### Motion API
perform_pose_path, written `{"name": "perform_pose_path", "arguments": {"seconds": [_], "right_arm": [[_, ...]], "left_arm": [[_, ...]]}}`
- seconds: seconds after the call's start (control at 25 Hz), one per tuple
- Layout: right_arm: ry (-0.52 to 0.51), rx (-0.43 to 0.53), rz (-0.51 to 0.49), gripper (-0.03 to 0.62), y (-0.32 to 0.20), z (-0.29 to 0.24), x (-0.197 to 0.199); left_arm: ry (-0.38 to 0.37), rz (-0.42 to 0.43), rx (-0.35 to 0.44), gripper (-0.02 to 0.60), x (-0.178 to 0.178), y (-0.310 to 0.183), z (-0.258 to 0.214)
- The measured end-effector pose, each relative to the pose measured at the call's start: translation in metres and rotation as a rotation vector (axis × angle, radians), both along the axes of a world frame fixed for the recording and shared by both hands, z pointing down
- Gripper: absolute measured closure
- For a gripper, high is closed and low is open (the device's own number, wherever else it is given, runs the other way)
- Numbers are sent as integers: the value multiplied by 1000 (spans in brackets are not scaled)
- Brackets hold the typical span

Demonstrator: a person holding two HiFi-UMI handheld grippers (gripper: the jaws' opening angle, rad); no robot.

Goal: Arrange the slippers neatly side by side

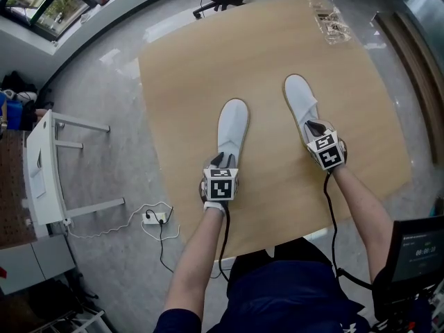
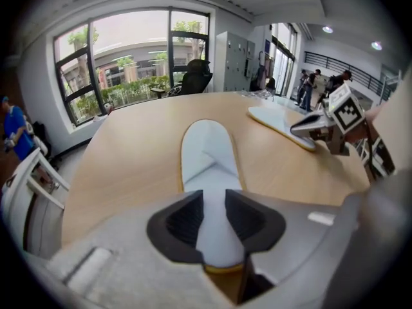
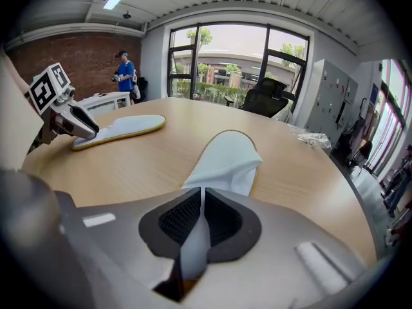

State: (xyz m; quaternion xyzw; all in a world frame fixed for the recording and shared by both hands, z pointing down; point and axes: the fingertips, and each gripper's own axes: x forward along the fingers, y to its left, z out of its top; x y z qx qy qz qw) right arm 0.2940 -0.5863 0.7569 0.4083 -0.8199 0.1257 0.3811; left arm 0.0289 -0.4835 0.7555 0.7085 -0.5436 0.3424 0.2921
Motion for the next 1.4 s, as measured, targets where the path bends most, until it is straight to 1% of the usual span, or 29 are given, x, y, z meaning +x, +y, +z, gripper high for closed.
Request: {"name": "perform_pose_path", "arguments": {"seconds": [0.08,0.16,0.32,0.48,0.56,0.68,0.8,1.04,1.16,1.4], "right_arm": [[-14,1,8,569,8,0,-4],[-21,-2,-1,569,18,-1,-11],[-21,-11,-40,572,34,2,-24],[-28,-13,-49,572,46,2,-30],[-19,-6,-67,572,50,-1,-32],[-16,-6,-86,573,59,-1,-36],[-19,-4,-95,574,67,0,-40],[-20,-23,-112,576,80,-1,-50],[-18,-31,-123,576,88,-2,-55],[-29,-35,-132,576,100,-2,-68]], "left_arm": [[42,-48,-23,472,6,5,-5],[65,-85,-37,472,8,11,-7],[94,-136,-53,472,16,18,-6],[156,-176,-80,472,36,24,-6],[165,-165,-86,472,46,26,-6],[144,-134,-79,472,56,30,-4],[141,-109,-79,474,65,35,-4],[158,-56,-103,477,91,52,-4],[146,-17,-99,479,101,58,4],[142,12,-99,480,109,64,5]]}}
